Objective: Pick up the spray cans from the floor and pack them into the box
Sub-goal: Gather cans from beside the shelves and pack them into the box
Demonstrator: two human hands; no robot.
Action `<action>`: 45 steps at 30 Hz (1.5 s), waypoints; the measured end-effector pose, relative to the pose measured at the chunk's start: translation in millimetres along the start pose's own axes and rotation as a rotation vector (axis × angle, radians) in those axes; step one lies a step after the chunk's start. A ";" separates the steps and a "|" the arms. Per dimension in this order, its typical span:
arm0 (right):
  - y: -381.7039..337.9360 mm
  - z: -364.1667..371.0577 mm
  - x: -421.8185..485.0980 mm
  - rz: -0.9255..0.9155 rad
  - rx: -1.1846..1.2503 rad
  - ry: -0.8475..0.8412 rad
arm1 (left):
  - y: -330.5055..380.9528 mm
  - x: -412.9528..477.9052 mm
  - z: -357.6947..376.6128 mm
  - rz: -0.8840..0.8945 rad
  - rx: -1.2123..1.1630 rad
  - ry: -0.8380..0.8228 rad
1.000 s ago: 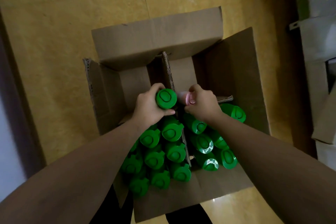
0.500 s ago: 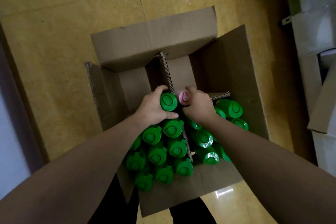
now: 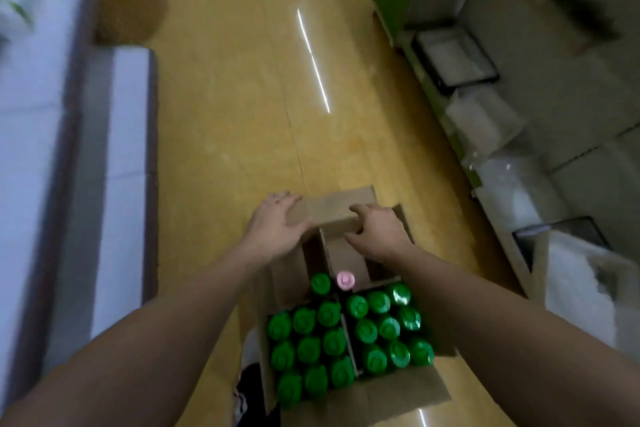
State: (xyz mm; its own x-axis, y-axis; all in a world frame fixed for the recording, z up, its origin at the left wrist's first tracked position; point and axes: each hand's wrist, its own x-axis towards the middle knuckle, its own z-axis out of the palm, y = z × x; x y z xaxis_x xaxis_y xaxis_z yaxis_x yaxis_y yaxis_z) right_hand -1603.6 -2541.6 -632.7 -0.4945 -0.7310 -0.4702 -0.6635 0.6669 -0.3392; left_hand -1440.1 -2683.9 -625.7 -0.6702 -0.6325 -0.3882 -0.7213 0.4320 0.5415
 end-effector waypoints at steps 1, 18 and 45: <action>-17.5 -36.6 -13.1 -0.034 -0.010 0.045 | 22.8 -9.4 -36.5 0.034 0.039 0.057; -253.8 -458.3 -277.5 -0.533 -0.214 0.798 | 270.1 -284.6 -467.4 0.272 0.550 0.865; -391.8 -308.7 -580.0 -1.696 -0.176 0.260 | 264.0 -786.8 -309.7 -0.903 0.521 1.218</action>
State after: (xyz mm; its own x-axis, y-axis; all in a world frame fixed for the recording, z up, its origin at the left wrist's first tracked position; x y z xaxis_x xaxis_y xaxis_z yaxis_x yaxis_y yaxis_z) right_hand -1230.2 -2423.4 24.5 0.7079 -0.5609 0.4293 -0.5398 -0.8216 -0.1834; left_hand -1049.0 -2271.3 53.6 0.3366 -0.7913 0.5104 -0.9341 -0.3490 0.0749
